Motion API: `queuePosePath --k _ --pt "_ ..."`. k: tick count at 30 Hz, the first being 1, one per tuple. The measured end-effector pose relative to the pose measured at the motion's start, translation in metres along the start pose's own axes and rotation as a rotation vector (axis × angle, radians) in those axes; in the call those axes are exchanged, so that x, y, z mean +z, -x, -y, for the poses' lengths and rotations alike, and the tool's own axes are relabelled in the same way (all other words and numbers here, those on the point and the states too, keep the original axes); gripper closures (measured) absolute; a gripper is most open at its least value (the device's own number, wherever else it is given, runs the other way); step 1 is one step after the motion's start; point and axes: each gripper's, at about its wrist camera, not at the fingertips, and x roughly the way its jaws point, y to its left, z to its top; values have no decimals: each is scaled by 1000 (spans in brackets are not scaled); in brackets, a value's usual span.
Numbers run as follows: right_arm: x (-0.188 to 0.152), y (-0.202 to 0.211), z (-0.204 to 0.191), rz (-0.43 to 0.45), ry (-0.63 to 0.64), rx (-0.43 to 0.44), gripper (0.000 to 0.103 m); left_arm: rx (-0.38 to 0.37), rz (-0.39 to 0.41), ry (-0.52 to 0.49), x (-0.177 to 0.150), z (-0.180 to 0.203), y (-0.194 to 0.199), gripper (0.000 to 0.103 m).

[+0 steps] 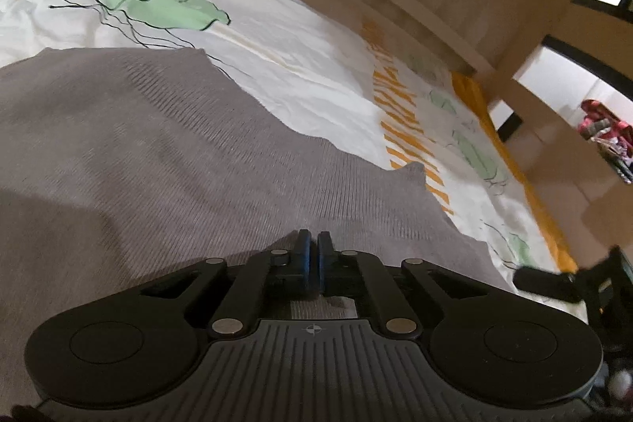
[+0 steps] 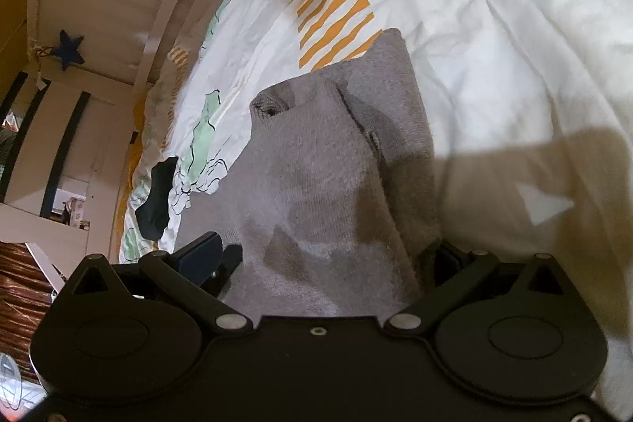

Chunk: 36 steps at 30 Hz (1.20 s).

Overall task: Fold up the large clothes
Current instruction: 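Pinch the sweater edges with both grippers and lift them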

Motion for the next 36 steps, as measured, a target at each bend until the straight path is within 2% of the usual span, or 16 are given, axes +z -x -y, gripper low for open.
queuePosePath --k 6,12,14,15,16,17,20,25,31,34,36 --pt "0 0 0 -6 14 5 0 -15 44 27 -18 -7 23 98" --pt "-1 0 1 -9 37 24 0 -36 50 60 -24 -14 28 99" --pt "-2 -1 -2 -20 71 24 5 -43 45 86 -22 -17 26 100" --pt "-3 -1 -4 -26 89 17 23 -48 43 95 -22 -19 25 100" --pt "-4 -2 -4 -29 98 2 60 -49 42 96 -22 -19 25 100" --pt "-6 -3 -3 -33 94 -17 70 -48 43 91 -23 -17 24 100" --pt "-7 0 -3 -47 79 24 70 -49 47 78 -24 -17 24 100" --pt "-9 23 -35 3 104 111 71 -55 26 89 -22 -17 28 100" --pt "-10 26 -87 7 204 67 71 -10 20 48 -32 -15 57 100" --pt "-10 21 -105 -10 200 50 71 -23 -2 8 -45 -17 55 100" --pt "-12 15 -118 -29 211 20 71 -32 -17 -7 -42 -16 52 100"
